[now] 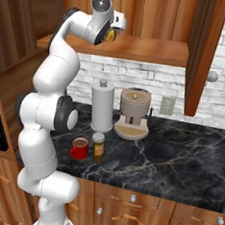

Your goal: Pick the cinnamon and honey bottle from the cabinet and place them next to the mug.

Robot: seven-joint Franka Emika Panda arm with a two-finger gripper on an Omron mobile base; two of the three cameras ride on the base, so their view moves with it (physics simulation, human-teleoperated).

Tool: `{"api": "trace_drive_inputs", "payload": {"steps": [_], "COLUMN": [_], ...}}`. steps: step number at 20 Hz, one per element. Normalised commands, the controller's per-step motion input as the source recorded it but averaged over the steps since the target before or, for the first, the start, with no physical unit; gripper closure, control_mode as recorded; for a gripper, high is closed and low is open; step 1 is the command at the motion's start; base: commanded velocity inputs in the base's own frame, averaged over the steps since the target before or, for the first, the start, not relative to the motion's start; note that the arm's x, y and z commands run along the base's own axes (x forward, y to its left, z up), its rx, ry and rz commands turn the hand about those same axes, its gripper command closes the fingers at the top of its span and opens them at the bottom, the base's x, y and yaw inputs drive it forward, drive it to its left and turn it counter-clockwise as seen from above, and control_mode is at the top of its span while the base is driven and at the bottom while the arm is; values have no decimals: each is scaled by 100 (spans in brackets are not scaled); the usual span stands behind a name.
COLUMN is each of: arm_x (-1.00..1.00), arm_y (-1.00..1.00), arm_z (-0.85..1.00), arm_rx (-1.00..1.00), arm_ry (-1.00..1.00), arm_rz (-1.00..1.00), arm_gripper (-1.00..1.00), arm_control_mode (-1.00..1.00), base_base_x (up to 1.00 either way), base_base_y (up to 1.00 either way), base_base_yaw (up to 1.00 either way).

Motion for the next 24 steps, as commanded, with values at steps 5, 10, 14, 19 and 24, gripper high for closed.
{"api": "trace_drive_inputs", "payload": {"steps": [5, 10, 14, 19, 24], "arm_x": [15, 6, 14, 17, 16], "arm_y": [0, -13, -21, -3, 1], "arm_z": [43, 5, -5, -1, -23], "arm_rx": [0, 0, 0, 0, 0], "arm_ry": [7, 1, 1, 0, 0], "arm_rz": [0, 0, 0, 0, 0], "arm_gripper": [-100, -100, -100, -100, -100], "arm_control_mode": [-100, -100, -100, -100, -100], "base_base_x": [0, 0, 0, 0, 0], "base_base_y": [0, 0, 0, 0, 0], "base_base_yaw": [0, 0, 0, 0, 0]}}
